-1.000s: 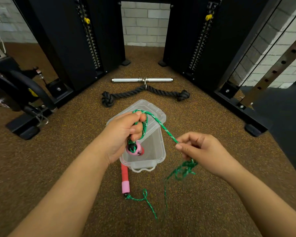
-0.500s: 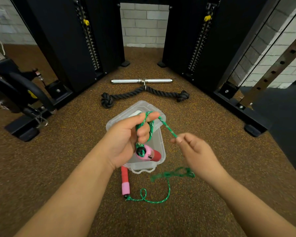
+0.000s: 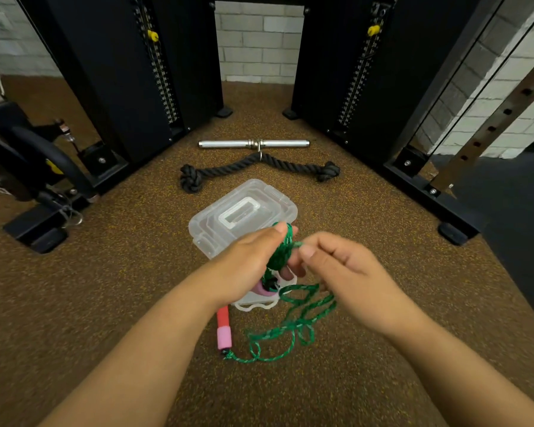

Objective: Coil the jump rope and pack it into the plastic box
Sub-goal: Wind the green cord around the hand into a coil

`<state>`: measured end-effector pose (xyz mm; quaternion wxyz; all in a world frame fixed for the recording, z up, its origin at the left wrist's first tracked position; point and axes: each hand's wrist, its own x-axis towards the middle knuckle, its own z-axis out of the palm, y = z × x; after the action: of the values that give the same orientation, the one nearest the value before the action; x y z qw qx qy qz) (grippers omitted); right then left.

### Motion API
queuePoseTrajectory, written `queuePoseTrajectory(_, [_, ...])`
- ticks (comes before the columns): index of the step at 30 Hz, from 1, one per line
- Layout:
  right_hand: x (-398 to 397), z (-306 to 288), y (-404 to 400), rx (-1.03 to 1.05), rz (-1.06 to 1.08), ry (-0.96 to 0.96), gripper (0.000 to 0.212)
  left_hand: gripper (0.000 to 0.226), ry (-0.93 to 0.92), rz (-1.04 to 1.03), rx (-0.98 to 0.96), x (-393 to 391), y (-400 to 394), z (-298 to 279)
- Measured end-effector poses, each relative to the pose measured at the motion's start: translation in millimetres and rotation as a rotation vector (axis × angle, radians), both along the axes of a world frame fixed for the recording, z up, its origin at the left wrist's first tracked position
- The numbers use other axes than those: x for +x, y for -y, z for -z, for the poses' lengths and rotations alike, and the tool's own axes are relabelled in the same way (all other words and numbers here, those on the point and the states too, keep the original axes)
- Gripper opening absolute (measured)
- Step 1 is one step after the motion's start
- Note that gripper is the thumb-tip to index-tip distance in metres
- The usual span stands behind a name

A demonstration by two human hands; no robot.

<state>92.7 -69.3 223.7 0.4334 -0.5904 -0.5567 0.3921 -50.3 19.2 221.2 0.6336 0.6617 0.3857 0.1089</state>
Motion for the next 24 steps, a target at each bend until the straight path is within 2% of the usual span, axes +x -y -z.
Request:
queuePoseTrajectory(3, [11,-3,-4,-0.074,0.057,-0.168,0.022,0.051,-0.006,0.152,-0.012,0,-2,-1])
queuePoseTrajectory(7, [24,11,-7,-0.141,0.209,-0.155,0.032,0.023,-0.005,0.204,-0.094,2,-2,3])
queuePoseTrajectory(9, [25,13,-6,-0.190,0.227,-0.226,0.034,0.021,0.037,0.161,-0.097,4,-2,4])
queuePoseTrajectory(12, [25,14,-5,-0.231,0.114,-0.317,0.033,0.026,0.133,0.063,-0.137,4,-6,3])
queuePoseTrajectory(17, [26,20,-3,-0.249,-0.025,-0.219,0.023,0.038,0.264,-0.117,-0.251,2,-13,3])
queuePoseTrajectory(22, [17,31,-4,-0.226,0.049,-0.042,0.023,0.041,0.383,-0.249,-0.389,6,-12,3])
queuePoseTrajectory(24, [15,32,-4,-0.211,0.058,-0.044,0.023,0.042,0.423,-0.289,-0.422,6,-13,2])
